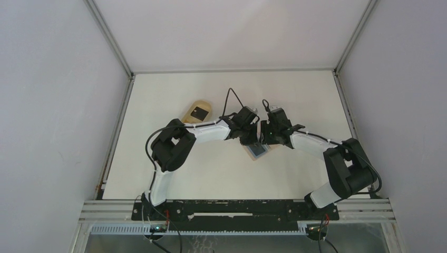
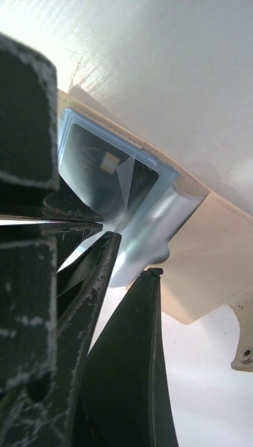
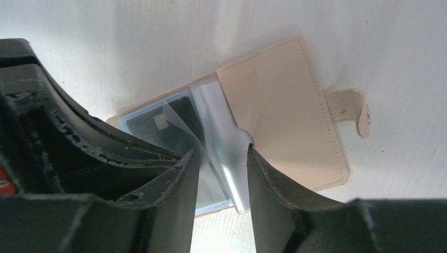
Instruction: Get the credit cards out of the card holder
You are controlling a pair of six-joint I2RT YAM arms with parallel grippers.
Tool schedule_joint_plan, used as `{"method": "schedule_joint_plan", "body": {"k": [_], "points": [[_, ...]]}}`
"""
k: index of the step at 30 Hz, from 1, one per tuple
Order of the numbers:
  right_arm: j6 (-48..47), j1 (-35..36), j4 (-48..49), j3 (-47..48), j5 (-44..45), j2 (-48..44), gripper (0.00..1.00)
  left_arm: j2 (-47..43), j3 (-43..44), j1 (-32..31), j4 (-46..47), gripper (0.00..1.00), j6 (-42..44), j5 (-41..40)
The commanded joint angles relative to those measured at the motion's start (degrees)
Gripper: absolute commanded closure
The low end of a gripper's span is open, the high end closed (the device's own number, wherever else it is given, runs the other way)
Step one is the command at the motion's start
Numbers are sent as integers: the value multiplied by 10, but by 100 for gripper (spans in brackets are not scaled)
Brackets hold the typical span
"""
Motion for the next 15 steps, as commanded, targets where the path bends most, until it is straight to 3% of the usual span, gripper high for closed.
{"method": "schedule_joint_plan", "body": {"k": [1, 15], "points": [[14, -2, 25, -6, 3, 13, 55, 4, -25, -4, -54, 100, 10, -7], [23, -12, 39, -16, 6, 27, 74, 5, -25, -4, -55, 100, 12, -5]]}}
